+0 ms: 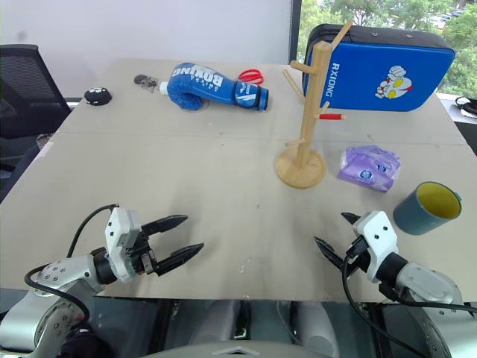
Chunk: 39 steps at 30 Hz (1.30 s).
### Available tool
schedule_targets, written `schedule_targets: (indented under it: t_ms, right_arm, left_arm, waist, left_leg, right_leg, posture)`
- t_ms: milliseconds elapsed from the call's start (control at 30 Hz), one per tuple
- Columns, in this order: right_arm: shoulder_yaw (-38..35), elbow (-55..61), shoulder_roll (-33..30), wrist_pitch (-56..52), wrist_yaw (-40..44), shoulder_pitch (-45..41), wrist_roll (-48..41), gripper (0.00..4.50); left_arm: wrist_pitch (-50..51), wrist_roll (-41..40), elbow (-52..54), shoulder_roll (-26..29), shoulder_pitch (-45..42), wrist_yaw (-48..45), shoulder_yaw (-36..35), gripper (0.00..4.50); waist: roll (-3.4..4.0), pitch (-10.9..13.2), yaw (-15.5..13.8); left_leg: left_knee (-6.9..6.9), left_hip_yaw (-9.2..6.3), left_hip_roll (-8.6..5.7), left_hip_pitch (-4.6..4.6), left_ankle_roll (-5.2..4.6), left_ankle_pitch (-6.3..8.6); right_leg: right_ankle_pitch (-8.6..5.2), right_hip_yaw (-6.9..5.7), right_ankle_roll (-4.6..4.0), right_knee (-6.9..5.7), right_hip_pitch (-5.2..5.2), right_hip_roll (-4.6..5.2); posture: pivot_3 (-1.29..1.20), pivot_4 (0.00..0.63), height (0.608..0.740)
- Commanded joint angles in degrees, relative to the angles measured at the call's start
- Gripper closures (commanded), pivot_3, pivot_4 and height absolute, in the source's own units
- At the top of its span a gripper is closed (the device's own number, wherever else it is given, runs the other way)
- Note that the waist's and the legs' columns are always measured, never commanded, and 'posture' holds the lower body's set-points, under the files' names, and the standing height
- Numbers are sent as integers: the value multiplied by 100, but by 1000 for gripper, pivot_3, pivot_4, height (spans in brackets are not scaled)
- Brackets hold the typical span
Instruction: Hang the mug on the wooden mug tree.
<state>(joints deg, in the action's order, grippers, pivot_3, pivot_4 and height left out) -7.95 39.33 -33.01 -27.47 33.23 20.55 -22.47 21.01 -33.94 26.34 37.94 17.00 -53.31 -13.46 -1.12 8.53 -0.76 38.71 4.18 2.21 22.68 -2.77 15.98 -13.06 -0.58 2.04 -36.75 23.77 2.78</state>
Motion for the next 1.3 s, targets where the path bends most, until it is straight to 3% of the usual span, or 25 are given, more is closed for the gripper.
schedule_targets:
  t_ms: [33,167,367,567,733,900,1100,1300]
  right_arm:
    - [-90,14,26,164,21,-109,-27,77]
    - [-212,-46,72,330,63,-152,-77,77]
    - [-937,-58,220,696,452,516,-658,77]
    - [-2535,-445,194,1013,1205,2044,-1058,77]
    - [-3704,-1045,101,902,1458,2550,-1482,77]
    - [-4131,-2137,-441,1025,1111,1748,-1094,77]
    - [-3662,-2994,-1044,883,758,342,-735,77]
    - [-3479,-3564,-1304,897,811,-342,-514,77]
  left_arm:
    - [152,-297,94,126,-155,-91,-148,0]
    - [387,-638,227,309,-402,-342,-97,0]
    - [243,-892,498,443,-586,-890,45,0]
    - [585,-1436,512,759,-1202,-1656,306,0]
    - [728,-1465,284,754,-1710,-1783,583,0]
    - [785,-1547,290,628,-1938,-1755,724,0]
    - [994,-2001,521,627,-2059,-1682,543,0]
    - [994,-2102,623,656,-1950,-1511,392,0]
  waist:
    - [0,0,0]
    - [0,2,-5]
    - [1,2,-19]
    - [7,2,-34]
    - [11,0,19]
    - [11,0,48]
    - [13,1,9]
    - [15,1,-26]
  left_leg:
    - [0,0,0,0,0,0]
    - [2,-3,1,-3,1,-1]
    - [-1,-1,-1,5,0,0]
    - [-2,-2,-5,1,-1,1]
    - [-1,7,1,-13,-1,1]
    - [-1,20,5,-20,-1,1]
    - [-8,14,-2,-15,-2,1]
    - [-10,2,-9,-1,-2,0]
  right_leg:
    - [0,0,0,0,0,0]
    - [-7,-2,13,-3,-1,-1]
    - [0,-2,-2,2,0,-1]
    - [-10,0,16,2,-3,0]
    - [-13,8,23,-1,-5,-2]
    - [-13,18,22,0,-4,-4]
    - [-2,20,2,-1,-2,-12]
    - [-1,11,0,2,-3,-11]
  posture:
    - [0,150,740]
    - [0,150,740]
    - [0,150,740]
    - [0,150,740]
    - [0,150,740]
    - [0,150,740]
    - [0,150,740]
    - [0,150,740]
